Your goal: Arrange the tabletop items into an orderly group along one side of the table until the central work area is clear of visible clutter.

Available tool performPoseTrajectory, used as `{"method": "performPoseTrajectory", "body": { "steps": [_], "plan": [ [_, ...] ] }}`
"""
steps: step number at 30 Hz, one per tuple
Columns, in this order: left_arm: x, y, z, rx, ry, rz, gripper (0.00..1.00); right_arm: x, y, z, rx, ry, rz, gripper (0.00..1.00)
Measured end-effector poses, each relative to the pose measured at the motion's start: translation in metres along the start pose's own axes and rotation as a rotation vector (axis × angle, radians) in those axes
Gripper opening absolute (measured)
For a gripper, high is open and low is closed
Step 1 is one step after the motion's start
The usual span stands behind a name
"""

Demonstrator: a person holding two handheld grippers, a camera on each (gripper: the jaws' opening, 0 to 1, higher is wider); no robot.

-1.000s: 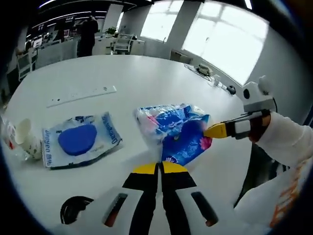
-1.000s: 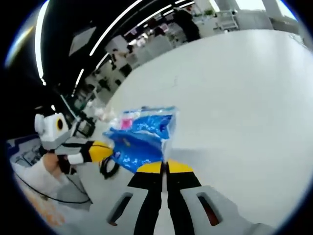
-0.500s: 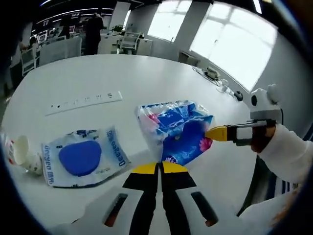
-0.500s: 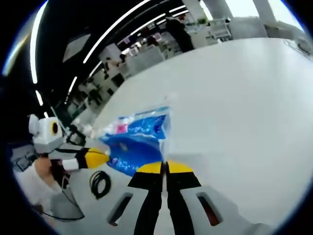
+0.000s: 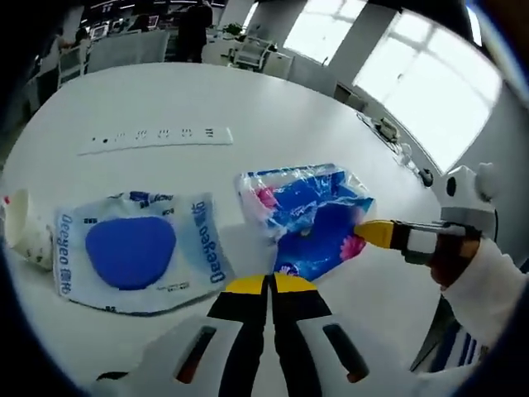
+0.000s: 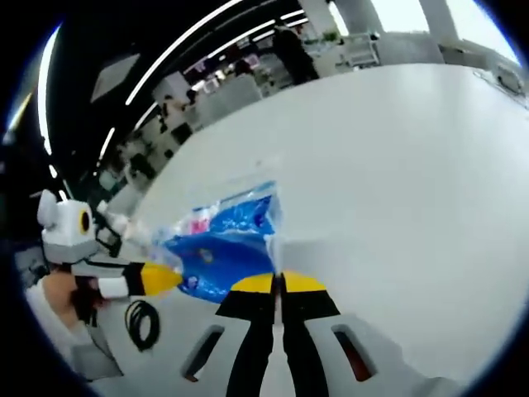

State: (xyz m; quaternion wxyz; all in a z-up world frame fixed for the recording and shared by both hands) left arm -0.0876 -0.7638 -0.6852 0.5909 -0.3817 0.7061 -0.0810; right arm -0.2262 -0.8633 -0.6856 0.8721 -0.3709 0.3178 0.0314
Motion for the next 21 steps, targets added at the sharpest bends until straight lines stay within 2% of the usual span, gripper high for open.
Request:
{"method": "performPoseTrajectory", "body": {
  "steps": [9,12,17,21],
  "plan": [
    [0.017,0.003,0.004,-0.079,-0.025,0.025,0.0,0.019,0.006,-0.015,0.01,0.017,0.034,0.0],
    [0.02,0.003,0.004,-0.122,-0.028,0.032,0.0,0.022,0.005,-0.019,0.015,0.021,0.033,0.0],
    [0.025,0.004,0.006,-0.132,-0.03,0.047,0.0,0.026,0.006,-0.021,0.02,0.022,0.037,0.0],
    [0.026,0.005,0.009,-0.173,-0.035,0.054,0.0,0.028,0.011,-0.022,0.011,0.024,0.057,0.0]
  ]
}}
Point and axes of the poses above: the point that each gripper's makers call its tool centre point, and the gripper's own axes: x roughly forward along the fingers, z roughly to its left, y roughly out of its underside, the point moved 5 cm from there along -x, roughly backward along the fingers, and after that the axes turned 8 degrees about -y, right-handed, at the moved point
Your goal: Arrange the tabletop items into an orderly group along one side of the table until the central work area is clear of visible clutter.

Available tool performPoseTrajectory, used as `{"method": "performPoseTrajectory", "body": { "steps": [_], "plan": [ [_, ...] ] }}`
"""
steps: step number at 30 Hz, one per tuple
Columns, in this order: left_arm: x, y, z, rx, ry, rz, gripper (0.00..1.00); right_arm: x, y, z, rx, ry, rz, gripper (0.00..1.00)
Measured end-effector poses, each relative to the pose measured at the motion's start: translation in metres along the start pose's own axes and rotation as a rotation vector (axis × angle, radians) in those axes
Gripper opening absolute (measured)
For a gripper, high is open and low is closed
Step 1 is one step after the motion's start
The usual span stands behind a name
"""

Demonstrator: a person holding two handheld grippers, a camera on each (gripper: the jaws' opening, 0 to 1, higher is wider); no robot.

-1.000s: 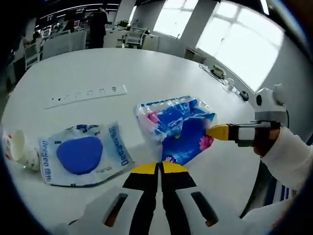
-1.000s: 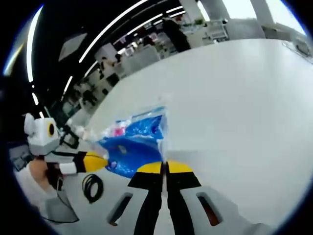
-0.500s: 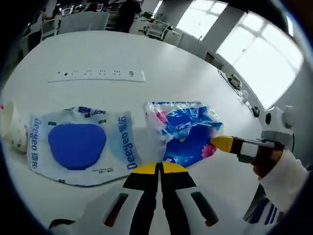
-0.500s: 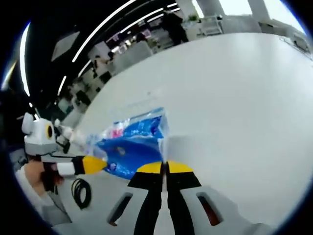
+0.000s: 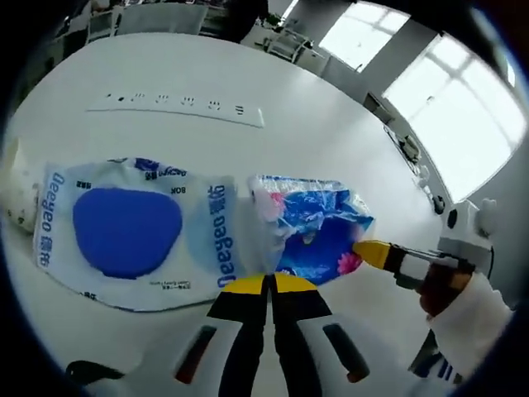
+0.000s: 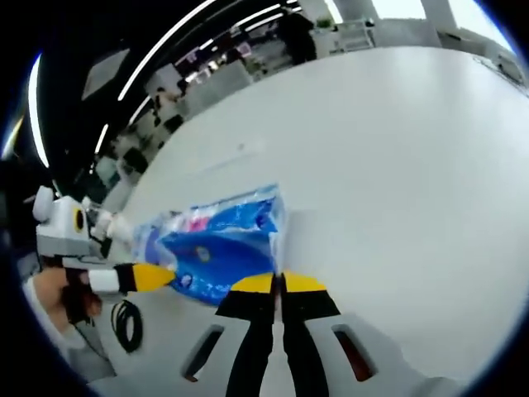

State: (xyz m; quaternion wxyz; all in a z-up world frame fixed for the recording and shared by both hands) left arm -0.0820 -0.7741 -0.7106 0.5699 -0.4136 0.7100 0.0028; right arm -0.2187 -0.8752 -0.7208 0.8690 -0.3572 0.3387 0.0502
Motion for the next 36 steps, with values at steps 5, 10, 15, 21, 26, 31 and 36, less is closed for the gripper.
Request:
{"method": "performPoseTrajectory", "body": {
  "steps": [5,10,15,21,26,31,36],
  "plan": [
    [0.002,0.001,-0.001,0.004,0.006,0.011,0.0,0.003,0.0,-0.003,0.013,0.015,-0.003,0.0],
    [0.003,0.002,-0.002,-0.005,0.012,0.017,0.0,0.004,0.001,-0.006,0.026,0.026,-0.003,0.0],
    [0.002,0.005,0.0,0.023,0.019,0.032,0.0,0.004,0.002,-0.01,0.031,0.036,-0.003,0.0],
    [-0.002,0.007,-0.002,0.044,0.018,0.028,0.01,0.006,0.0,-0.009,0.03,0.031,-0.011,0.0],
    [-0.012,0.018,-0.008,0.156,0.058,0.029,0.11,0.01,0.001,-0.007,0.015,0.017,-0.006,0.0],
    [-0.03,0.037,-0.008,0.202,0.091,0.018,0.21,0.01,-0.001,-0.006,-0.017,0.019,-0.017,0.04],
    [-0.045,0.06,0.0,0.205,0.137,0.007,0.27,0.008,-0.004,-0.005,-0.063,0.015,-0.027,0.15]
  ]
}}
Point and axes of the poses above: the point that each gripper's makers call its tool centre point, and the gripper's own axes: x roughly forward along the fingers, z roughly to its left, y roughly out of its underside, the point moved 5 cm from there along -x, roughly backward along the fingers, and after that the axes turned 8 degrees about -y, right-handed, at the moved point
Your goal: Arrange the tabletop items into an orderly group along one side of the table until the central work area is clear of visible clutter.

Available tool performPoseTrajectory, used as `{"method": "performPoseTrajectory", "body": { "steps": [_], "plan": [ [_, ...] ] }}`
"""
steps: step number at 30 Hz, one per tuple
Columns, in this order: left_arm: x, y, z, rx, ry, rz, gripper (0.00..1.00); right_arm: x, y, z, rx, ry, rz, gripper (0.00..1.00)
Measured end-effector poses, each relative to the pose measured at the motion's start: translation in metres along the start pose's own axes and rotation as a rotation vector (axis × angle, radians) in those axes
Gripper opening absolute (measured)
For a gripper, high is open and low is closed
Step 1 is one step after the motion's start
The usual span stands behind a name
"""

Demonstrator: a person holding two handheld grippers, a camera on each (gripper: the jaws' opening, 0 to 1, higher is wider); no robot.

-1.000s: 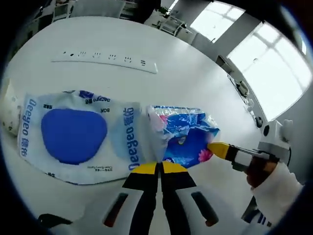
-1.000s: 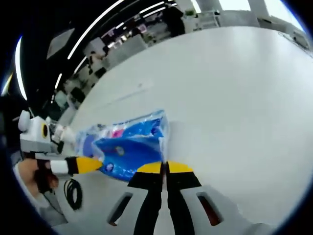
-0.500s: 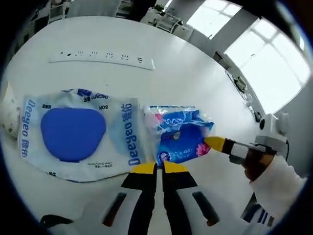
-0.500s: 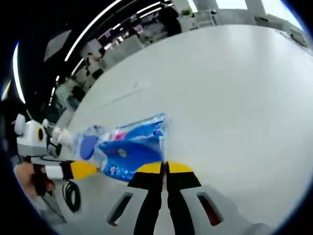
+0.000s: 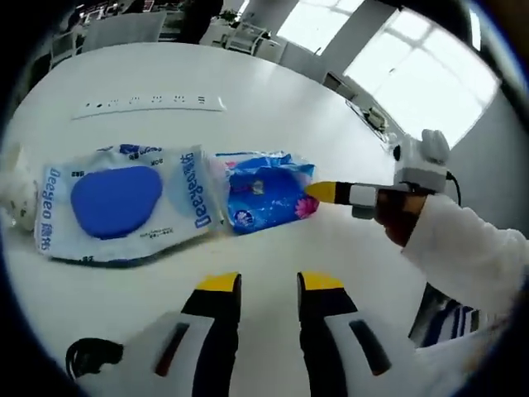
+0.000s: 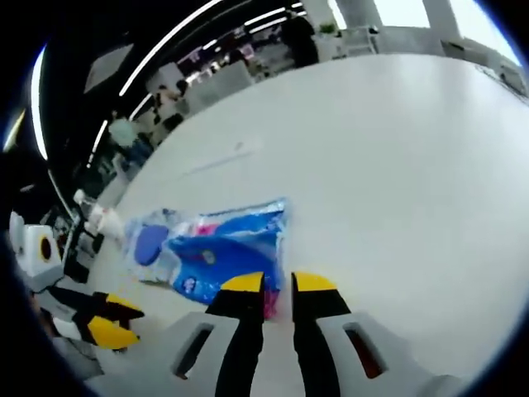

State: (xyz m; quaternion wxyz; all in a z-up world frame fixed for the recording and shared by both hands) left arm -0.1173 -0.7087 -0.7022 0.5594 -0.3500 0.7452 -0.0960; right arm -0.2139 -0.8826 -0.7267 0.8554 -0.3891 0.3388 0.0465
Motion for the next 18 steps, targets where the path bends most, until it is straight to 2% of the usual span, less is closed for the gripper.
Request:
{"method": "performPoseTrajectory", "body": {
  "steps": [4,7,10,15,18],
  "plan": [
    [-0.009,0.021,0.009,-0.043,-0.004,0.004,0.37,-0.001,0.0,0.005,-0.039,-0.005,-0.002,0.23],
    [-0.018,0.027,0.015,-0.037,-0.031,-0.029,0.55,-0.005,0.0,0.009,-0.057,-0.004,0.001,0.3],
    [-0.024,0.032,0.022,-0.044,-0.071,-0.027,0.7,-0.008,0.004,0.013,-0.047,-0.011,0.015,0.32],
    [-0.035,0.034,0.03,-0.072,-0.103,-0.04,0.79,-0.018,0.011,0.022,-0.05,-0.029,0.024,0.37],
    [-0.042,0.034,0.03,-0.081,-0.102,-0.054,0.79,-0.025,0.015,0.029,-0.004,-0.056,0.029,0.41]
  ]
}}
Point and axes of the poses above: the point that each gripper's makers call its tool centre point, and the gripper's own axes: x roughly forward along the fingers, z roughly to its left, y roughly out of its underside, the point moved 5 cm from there along -x, roughly backward along the fingers, and after that the axes turned 8 degrees about -y, right-handed, at the moved point
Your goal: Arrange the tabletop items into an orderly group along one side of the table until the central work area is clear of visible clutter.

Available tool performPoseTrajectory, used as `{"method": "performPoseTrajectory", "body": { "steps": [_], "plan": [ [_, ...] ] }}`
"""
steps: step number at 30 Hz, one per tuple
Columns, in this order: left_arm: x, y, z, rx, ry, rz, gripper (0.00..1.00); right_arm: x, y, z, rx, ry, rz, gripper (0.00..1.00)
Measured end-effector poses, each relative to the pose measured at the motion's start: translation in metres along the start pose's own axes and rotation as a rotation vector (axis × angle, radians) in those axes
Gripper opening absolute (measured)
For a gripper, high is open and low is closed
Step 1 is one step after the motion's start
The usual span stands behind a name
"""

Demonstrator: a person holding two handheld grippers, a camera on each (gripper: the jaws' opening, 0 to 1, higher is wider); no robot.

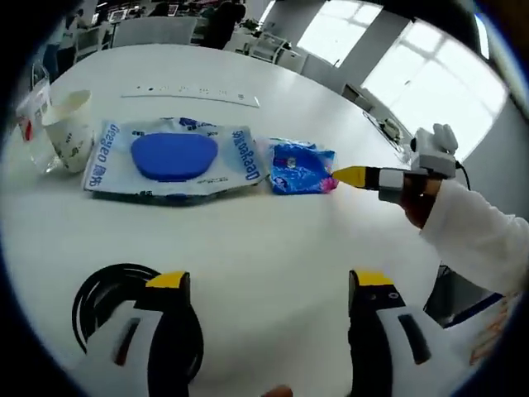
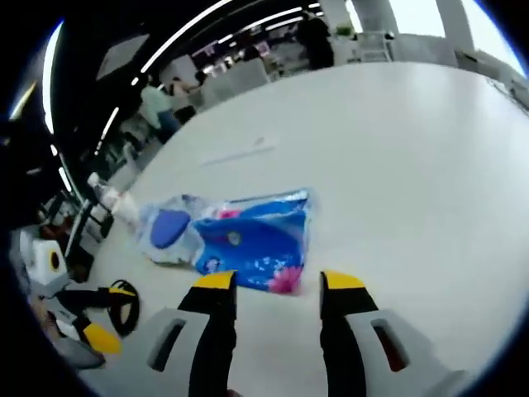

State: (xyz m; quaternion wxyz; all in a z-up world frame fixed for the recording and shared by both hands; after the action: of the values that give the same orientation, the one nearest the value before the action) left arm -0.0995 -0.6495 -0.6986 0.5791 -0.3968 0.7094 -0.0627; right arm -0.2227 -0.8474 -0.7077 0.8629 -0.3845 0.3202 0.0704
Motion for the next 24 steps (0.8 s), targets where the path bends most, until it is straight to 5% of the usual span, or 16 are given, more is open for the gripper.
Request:
{"method": "performPoseTrajectory", "body": {
  "steps": [7,18,24],
  "plan": [
    [-0.013,0.007,0.003,-0.011,-0.011,-0.016,0.78,-0.02,0.007,0.012,-0.004,-0.024,-0.011,0.49],
    [-0.036,0.025,0.012,-0.028,-0.031,-0.042,0.78,-0.056,0.027,0.026,-0.009,-0.054,-0.022,0.49],
    [-0.045,0.033,0.015,-0.031,-0.038,-0.05,0.79,-0.072,0.053,0.027,-0.016,-0.046,0.012,0.49]
  ]
}}
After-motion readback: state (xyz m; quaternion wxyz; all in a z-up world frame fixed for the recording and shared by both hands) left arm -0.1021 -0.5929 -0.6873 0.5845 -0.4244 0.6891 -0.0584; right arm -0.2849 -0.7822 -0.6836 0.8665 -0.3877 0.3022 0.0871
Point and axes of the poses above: the point that each gripper's makers call its tool centre point, and the gripper's own axes: x roughly forward along the fingers, z roughly to its left, y roughly out of its underside, the point moved 5 cm from there along -x, roughly backward along the fingers, and after that the axes turned 8 degrees about -y, right-handed, at the moved point
